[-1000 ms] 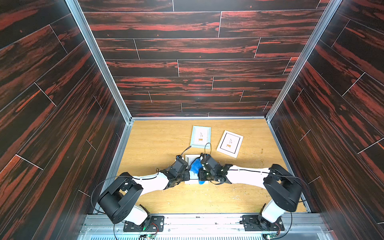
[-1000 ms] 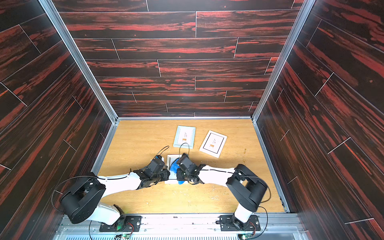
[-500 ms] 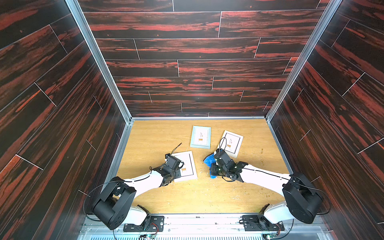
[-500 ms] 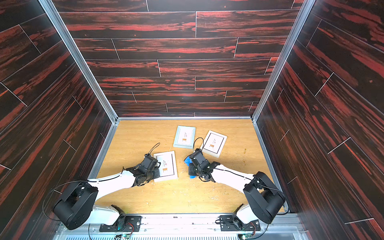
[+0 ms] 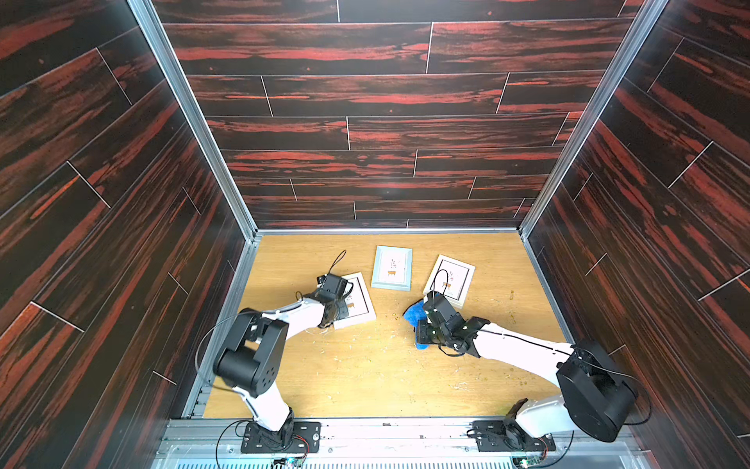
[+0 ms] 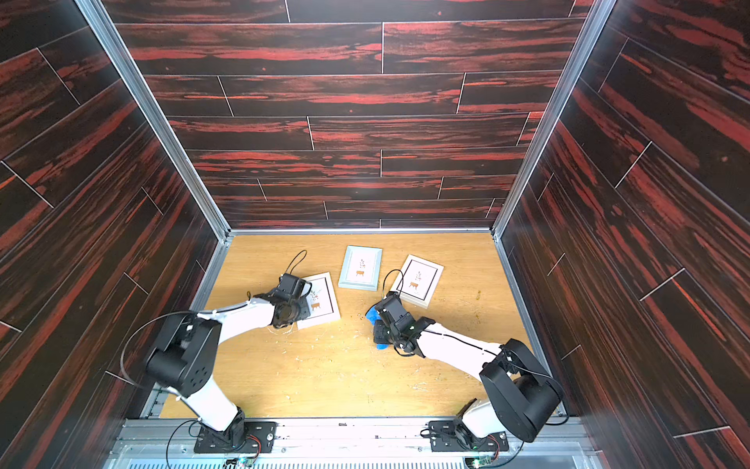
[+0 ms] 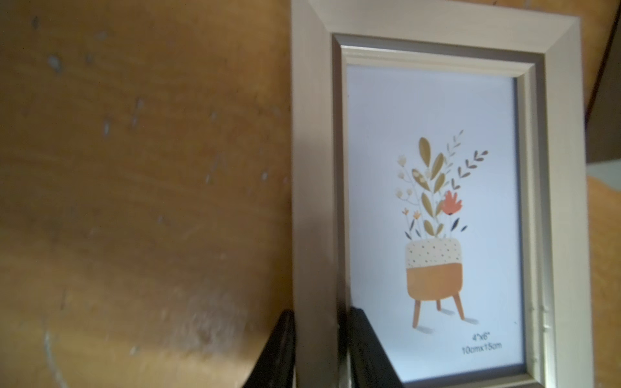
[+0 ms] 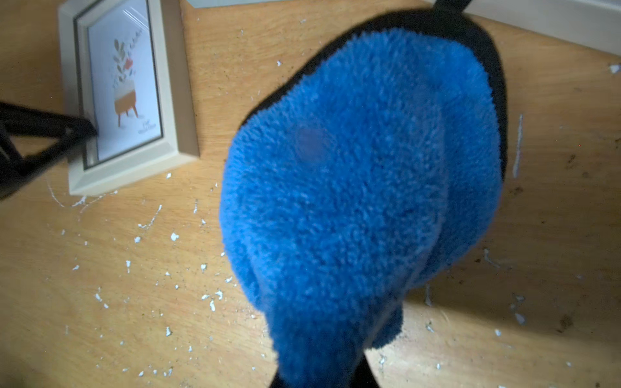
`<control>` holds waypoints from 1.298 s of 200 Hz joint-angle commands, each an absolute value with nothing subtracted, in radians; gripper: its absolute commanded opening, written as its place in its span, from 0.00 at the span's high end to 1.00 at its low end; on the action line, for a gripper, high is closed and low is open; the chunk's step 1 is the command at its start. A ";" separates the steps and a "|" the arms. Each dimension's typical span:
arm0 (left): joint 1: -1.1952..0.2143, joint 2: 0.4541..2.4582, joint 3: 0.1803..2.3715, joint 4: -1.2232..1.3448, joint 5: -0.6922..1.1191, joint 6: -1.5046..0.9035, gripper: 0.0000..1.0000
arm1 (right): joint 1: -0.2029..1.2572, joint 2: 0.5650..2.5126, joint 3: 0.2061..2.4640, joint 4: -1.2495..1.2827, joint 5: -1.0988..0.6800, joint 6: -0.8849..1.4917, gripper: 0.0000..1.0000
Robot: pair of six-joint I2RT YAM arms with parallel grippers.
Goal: Wipe the picture frame with a cloth
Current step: Move the picture frame to the center of the board, then place the cleaning item at the center of the board.
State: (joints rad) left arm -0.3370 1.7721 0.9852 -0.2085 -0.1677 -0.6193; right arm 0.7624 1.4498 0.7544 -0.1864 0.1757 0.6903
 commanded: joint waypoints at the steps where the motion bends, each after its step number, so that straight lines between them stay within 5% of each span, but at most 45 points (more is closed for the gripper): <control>1: -0.310 1.878 1.114 -0.277 -0.183 -0.548 0.81 | 0.759 1.429 0.737 -0.187 0.163 0.684 1.00; 44: -0.301 2.026 1.360 -0.349 -0.136 -0.489 0.79 | 0.758 1.423 0.730 -0.185 0.158 0.686 1.00; 90: -0.301 1.958 1.352 -0.381 -0.125 -0.473 0.57 | 0.759 1.421 0.730 -0.187 0.153 0.677 1.00; 166: -0.308 1.443 0.956 -0.329 -0.118 -0.595 0.44 | 0.796 1.338 0.677 -0.060 0.109 0.543 1.00; 259: -0.561 1.176 0.512 0.369 0.287 -0.741 0.33 | 0.933 1.360 0.664 0.063 0.084 0.517 1.00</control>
State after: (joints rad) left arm -0.5388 1.2160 0.5686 0.0891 0.1795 -0.6727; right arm 0.9161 1.3510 0.6792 -0.0132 0.1070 0.5186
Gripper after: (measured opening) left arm 0.640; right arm 0.107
